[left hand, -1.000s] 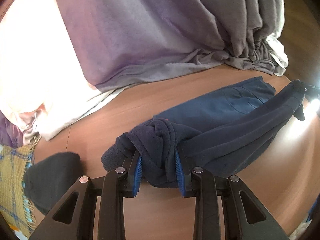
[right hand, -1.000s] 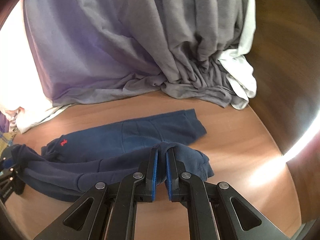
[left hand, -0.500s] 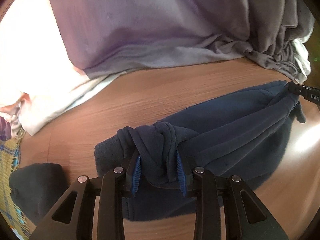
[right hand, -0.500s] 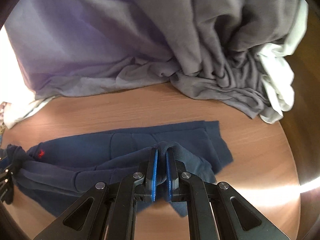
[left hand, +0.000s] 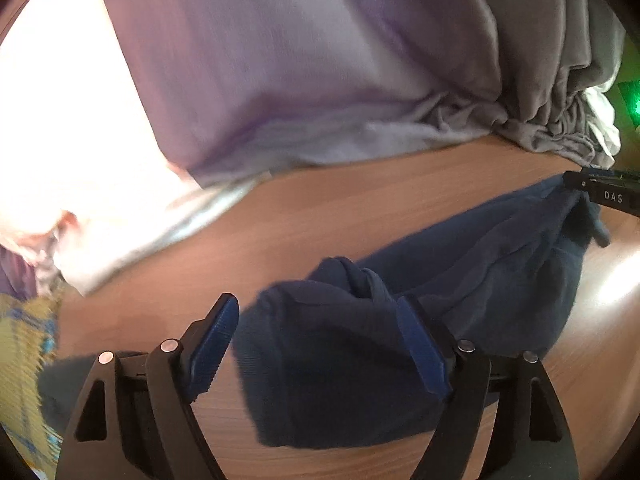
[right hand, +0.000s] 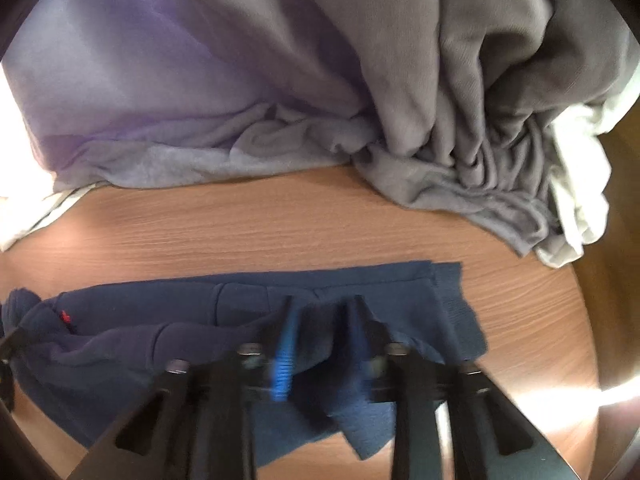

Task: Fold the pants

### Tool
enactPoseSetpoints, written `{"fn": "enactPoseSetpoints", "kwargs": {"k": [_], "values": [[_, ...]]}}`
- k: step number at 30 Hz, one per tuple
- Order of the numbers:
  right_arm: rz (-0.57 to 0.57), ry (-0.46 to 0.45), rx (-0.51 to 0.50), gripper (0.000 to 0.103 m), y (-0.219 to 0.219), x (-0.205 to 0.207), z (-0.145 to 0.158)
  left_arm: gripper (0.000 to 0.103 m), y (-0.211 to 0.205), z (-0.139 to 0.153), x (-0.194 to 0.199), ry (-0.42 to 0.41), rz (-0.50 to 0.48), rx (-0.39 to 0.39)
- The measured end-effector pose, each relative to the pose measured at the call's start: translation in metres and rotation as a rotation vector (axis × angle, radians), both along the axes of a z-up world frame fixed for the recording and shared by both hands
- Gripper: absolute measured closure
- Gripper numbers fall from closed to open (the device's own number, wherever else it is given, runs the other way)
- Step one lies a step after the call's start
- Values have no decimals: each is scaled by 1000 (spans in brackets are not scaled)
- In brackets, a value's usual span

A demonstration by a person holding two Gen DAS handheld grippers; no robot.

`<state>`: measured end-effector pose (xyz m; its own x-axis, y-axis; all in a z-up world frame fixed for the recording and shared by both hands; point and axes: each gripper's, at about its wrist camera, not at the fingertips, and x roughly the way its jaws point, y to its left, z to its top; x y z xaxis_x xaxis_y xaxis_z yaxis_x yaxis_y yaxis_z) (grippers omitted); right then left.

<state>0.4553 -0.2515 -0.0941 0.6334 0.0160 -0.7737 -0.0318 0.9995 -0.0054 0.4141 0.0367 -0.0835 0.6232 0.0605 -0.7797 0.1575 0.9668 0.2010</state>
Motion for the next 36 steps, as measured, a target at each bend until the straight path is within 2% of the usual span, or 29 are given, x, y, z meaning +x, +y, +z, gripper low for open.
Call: {"fn": "enactPoseSetpoints", "kwargs": {"k": [2, 6, 9, 10, 13, 16, 18, 25, 33, 36], "values": [[-10, -39, -28, 52, 1, -7, 13, 20, 1, 12, -6, -21, -21, 21], [54, -101, -75, 51, 9, -22, 42, 20, -5, 21, -7, -24, -118, 39], [177, -108, -114, 51, 20, -24, 58, 21, -20, 21, -5, 6, -258, 39], [237, -104, -125, 51, 23, -24, 61, 21, -28, 20, -3, 30, -323, 26], [326, -51, -137, 51, 24, -19, 59, 23, -49, 10, 4, 93, -430, -11], [333, 5, -125, 51, 14, -14, 49, 25, -69, -3, 11, 141, -480, -48], [305, 46, -108, 51, 3, -12, 41, 29, -81, -14, 19, 187, -501, -79], [263, 147, -50, 51, -24, -18, 10, 34, -105, -46, 43, 287, -503, -106], [212, 221, 15, 51, -39, -19, -13, 35, -120, -68, 51, 325, -501, -92], [228, 235, 46, 51, -36, -25, -19, 35, -121, -75, 52, 341, -492, -95]]}}
